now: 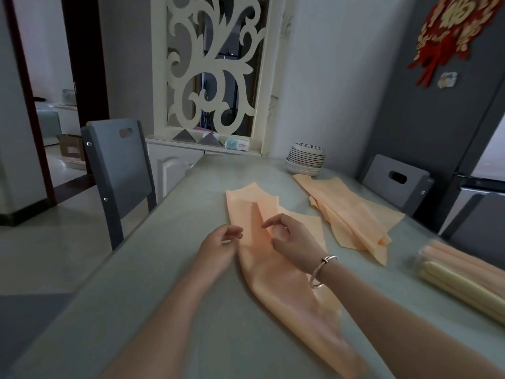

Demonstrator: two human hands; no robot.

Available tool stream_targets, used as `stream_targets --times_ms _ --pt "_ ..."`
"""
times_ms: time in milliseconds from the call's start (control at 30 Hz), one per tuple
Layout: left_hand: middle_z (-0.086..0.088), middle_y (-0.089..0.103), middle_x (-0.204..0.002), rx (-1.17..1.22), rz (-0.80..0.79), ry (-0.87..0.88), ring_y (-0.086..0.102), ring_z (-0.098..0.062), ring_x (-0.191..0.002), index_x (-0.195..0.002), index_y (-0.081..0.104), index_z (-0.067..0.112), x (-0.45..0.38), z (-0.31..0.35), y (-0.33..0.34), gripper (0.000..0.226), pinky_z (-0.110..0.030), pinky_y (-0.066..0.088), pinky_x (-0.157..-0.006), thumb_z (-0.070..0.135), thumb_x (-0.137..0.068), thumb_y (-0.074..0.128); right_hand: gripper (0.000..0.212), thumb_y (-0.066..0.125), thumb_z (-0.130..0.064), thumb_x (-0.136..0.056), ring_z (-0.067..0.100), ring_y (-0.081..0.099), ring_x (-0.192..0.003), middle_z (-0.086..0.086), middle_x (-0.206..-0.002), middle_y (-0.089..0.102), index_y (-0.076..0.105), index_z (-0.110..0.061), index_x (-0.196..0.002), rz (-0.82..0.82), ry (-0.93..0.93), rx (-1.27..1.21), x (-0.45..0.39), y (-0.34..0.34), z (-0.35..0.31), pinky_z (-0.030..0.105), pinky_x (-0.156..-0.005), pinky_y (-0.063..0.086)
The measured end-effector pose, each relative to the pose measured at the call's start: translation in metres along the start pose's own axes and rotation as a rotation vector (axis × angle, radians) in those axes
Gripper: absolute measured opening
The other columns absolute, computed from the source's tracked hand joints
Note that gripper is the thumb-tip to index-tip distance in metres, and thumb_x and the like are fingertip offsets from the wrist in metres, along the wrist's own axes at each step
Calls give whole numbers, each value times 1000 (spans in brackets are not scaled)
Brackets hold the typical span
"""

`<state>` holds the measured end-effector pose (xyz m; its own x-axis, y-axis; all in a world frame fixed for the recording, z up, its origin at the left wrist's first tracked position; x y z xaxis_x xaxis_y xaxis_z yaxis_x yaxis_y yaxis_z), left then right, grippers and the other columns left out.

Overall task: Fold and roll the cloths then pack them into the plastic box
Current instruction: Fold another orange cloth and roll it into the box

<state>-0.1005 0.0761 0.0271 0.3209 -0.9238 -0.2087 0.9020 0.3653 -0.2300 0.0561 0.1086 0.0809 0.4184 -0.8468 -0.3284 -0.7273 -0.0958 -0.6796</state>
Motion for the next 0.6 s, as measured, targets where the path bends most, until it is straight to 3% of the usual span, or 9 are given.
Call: stream_targets --times_ms 67,133,200,267,333,367,433,533,600 --pt "-8 67 -105 36 -24 6 64 -19 -94 -102 62 14 4 6 4 17 -14 48 -73 6 -94 50 36 53 4 -80 -6 54 -87 -10 -98 59 59 -21 -105 -47 -97 -82 7 7 -20 7 -72 41" --pt "-13 67 -99 104 -41 -33 66 -16 -77 -105 61 6 8 11 5 21 -9 45 -56 15 -99 43 34 56 4 -83 -6 54 -78 -5 -89 57 53 -16 -111 -148 -81 -269 13 19 -25 10 -73 43" --pt "-10 65 -84 124 -46 -83 65 -16 -69 -96 60 4 7 10 3 35 -17 46 -57 29 -101 36 42 60 2 -81 5 58 -77 3 -87 57 49 -13 -119 -330 23 -568 23 37 -26 18 -72 47" --pt "-6 60 -80 -41 -41 -74 60 -23 -77 -91 61 5 3 8 -1 48 -27 41 -66 48 -95 39 39 64 -10 -81 13 61 -82 6 -93 64 53 -16 -117 -484 170 -698 37 51 -24 21 -72 47" --pt "-4 59 -81 -74 35 -91 57 -22 -77 -100 58 10 4 0 -11 34 -29 40 -67 41 -85 60 17 59 -14 -89 17 63 -80 8 -96 69 60 -14 -105 -387 246 -720 39 45 -17 21 -62 48" --pt "-4 60 -80 -77 88 -109 57 -22 -75 -107 57 11 5 -5 -17 31 -29 41 -65 26 -81 67 9 54 -12 -92 18 64 -80 8 -96 70 60 -12 -99 -246 252 -655 34 34 -8 22 -61 48" --pt "-3 58 -76 -132 197 -114 55 -21 -69 -110 55 15 8 -7 -31 35 -28 39 -59 11 -77 66 14 48 -15 -94 21 61 -92 2 -102 66 59 -15 -103 -8 185 -206 29 6 3 23 -69 44" --pt "-2 58 -76 -361 325 -56 57 -27 -78 -100 50 25 14 5 -52 24 -31 40 -65 14 -79 56 43 38 -38 -98 22 41 -127 4 -133 48 38 -16 -135 -196 212 264 30 23 33 23 -91 32" --pt "0 63 -78 -699 353 -62 57 -27 -89 -96 55 26 18 13 -64 15 -34 38 -79 19 -84 50 52 29 -48 -98 20 19 -141 3 -148 32 30 -16 -139 -272 266 404 32 32 59 37 -110 20"
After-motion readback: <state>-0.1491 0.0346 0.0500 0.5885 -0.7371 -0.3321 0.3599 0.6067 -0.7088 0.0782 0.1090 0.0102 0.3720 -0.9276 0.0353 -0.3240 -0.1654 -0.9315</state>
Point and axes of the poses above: each hand's wrist, its own x-axis away from the middle knuckle, its own y-axis out of the palm, z = x × y, the point moved 10 cm from there along -x, towards the middle knuckle
